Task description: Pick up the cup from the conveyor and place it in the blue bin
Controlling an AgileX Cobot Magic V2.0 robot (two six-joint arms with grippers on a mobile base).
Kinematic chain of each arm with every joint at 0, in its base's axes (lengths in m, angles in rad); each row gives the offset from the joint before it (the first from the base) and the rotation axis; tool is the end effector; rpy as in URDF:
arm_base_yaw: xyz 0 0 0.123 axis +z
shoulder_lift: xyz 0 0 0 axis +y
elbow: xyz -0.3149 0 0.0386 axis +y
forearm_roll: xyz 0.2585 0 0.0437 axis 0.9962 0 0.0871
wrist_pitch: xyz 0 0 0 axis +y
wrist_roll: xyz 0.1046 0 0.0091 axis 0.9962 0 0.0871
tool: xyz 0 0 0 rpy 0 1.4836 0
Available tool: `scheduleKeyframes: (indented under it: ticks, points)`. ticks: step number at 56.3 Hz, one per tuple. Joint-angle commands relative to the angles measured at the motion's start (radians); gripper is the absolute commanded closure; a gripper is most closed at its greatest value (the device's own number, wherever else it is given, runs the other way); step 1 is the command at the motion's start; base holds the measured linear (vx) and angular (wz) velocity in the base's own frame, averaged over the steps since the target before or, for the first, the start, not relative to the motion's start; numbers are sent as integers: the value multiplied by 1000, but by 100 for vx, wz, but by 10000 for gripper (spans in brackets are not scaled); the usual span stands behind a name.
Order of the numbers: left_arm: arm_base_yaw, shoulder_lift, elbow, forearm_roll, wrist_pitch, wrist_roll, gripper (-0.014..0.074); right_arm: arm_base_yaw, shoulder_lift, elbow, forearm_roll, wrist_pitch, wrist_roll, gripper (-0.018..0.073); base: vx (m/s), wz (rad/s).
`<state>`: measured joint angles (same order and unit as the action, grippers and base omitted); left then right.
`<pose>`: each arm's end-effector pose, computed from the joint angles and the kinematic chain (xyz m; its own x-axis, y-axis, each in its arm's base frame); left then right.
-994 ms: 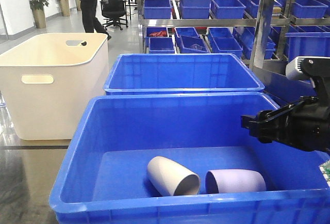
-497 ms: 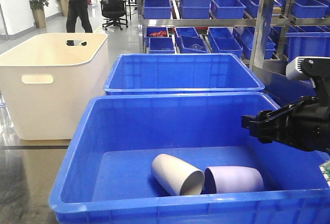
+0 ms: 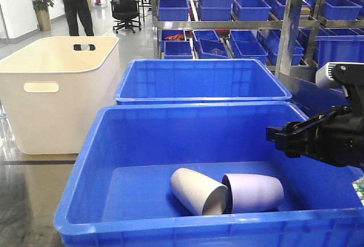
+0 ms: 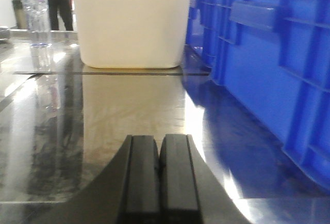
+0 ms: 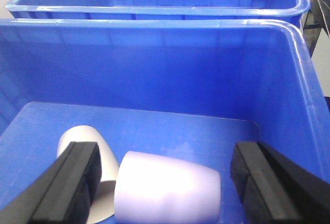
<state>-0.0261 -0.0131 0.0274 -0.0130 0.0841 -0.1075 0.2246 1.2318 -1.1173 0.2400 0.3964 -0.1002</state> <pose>0.0487 -0.0014 0.1963 -0.0144 -0.1198 -0.9927 0.0256 0.9924 -0.1202 0.2798 0.0738 0.4047 -0.4257 0.0269 -0.9045 -0.2539 0.9559 0.1479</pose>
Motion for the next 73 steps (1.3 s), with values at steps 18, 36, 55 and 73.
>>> scheduleKeyframes:
  ticks: [18, 36, 55, 73]
  points:
    - [27, -12, 5, -5, -77, -15, 603, 0, -27, -32, 4, -80, -3, -22, 0, 0]
    - [27, -12, 5, -5, -77, -15, 603, 0, -27, -32, 4, -80, -3, -22, 0, 0]
    - [27, -12, 5, -5, -77, -15, 603, -1, -26, -28, 2, -79, -3, -22, 0, 0]
    - [27, -12, 5, -5, -77, -15, 603, 0, -240, 38, 13, -96, -3, -22, 0, 0]
